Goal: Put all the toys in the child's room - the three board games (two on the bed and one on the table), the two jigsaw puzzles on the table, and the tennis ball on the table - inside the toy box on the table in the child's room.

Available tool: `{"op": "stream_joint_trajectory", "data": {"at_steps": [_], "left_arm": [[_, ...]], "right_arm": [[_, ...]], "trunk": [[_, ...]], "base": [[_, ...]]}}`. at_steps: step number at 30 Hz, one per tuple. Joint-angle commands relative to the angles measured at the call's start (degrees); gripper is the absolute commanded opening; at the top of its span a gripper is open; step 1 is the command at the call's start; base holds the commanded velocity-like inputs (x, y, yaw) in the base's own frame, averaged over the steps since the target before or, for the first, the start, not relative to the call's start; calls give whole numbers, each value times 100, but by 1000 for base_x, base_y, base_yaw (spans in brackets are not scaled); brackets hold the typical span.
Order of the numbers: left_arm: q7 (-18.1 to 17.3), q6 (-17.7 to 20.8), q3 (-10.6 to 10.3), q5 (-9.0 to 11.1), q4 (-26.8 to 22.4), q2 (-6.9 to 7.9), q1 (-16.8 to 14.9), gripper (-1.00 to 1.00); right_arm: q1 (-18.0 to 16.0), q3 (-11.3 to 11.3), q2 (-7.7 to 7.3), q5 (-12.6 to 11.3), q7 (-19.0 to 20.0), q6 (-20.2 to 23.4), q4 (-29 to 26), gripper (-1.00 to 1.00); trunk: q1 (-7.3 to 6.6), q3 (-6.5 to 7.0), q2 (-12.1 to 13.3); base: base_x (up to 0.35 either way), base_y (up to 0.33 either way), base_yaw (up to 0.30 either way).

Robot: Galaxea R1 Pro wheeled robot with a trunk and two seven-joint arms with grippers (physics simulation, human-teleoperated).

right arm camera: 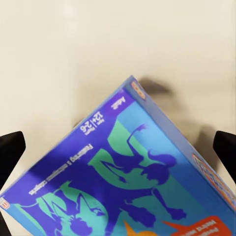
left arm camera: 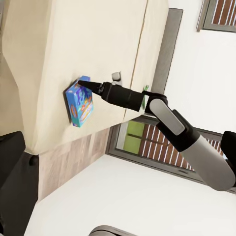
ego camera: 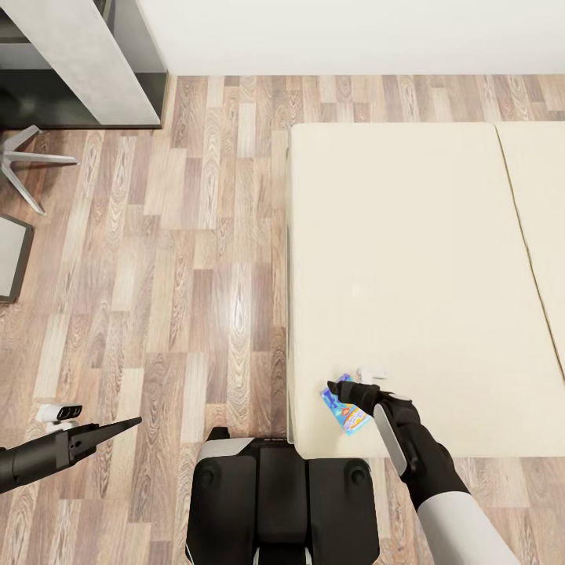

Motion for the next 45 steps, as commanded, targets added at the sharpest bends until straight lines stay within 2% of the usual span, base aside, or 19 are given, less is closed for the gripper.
{"op": "stream_joint_trajectory", "data": {"at_steps": [1, 17, 28, 36, 45], "left_arm": [[-23, 61, 0, -1, -1, 2, -1, 100], [-27, 61, 0, 7, -1, 2, -1, 100], [-28, 61, 0, 0, -1, 2, -1, 100], [-26, 61, 0, 6, -1, 2, -1, 100], [-23, 61, 0, 1, -1, 2, -1, 100]], "right_arm": [[0, -5, -1, -19, -14, 49, 176, 100], [-21, -6, -14, 12, -27, 73, 177, 100], [-28, -6, -134, 12, -25, 75, 177, 100], [-28, -4, -150, 22, -20, 78, 177, 100], [-24, 1, -145, 64, -9, 534, 172, 100]], "trunk": [[5, -6, -7], [5, -6, -7], [5, -6, -7], [5, -6, -7], [5, -6, -7]], "base": [[0, 0, 0], [0, 0, 0], [0, 0, 0], [0, 0, 0], [0, 0, 0]]}}
